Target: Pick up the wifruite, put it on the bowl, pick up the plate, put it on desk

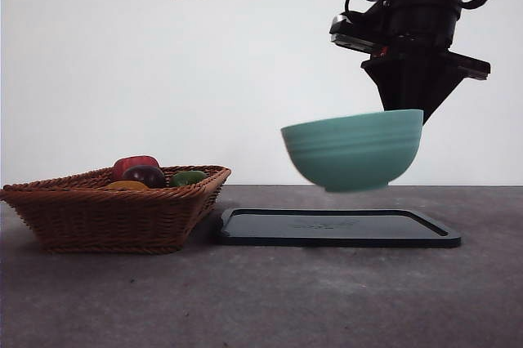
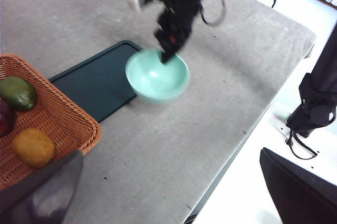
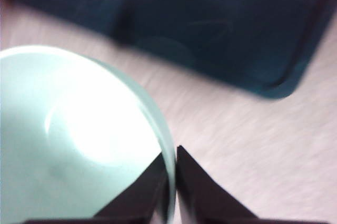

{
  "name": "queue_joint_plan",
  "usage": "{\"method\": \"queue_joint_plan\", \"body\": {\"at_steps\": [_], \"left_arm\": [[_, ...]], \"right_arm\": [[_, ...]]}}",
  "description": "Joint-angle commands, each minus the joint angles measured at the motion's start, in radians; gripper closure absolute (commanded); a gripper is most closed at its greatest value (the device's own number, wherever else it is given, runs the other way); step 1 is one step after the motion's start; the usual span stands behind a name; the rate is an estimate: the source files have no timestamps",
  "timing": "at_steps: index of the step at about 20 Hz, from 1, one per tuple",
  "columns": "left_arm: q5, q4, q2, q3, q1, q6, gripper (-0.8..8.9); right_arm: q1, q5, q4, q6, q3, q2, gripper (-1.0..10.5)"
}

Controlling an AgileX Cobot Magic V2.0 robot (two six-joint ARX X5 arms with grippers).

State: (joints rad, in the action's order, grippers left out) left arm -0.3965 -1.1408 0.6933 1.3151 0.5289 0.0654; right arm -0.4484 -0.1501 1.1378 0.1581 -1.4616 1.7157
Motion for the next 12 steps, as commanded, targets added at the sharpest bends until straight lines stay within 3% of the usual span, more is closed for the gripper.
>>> {"method": "queue_joint_plan", "body": {"at_steps": [1, 7, 12], "left_arm": [[-0.006, 0.011, 0.005, 0.010, 0.008, 0.012, 2.19], [-0.006, 0.011, 0.005, 0.010, 0.008, 0.012, 2.19], [-0.006, 0.011, 0.005, 0.010, 0.008, 0.012, 2.20]], "right_arm": [[-0.049, 0.001, -0.034, -0.010, 0.068, -0.032, 9.4], [-0.153, -0.006, -0.168, 0.003, 0.274, -0.069, 9.4], [-0.178, -0.012, -0.341, 0.023, 0.393, -0.069, 9.4]]}}
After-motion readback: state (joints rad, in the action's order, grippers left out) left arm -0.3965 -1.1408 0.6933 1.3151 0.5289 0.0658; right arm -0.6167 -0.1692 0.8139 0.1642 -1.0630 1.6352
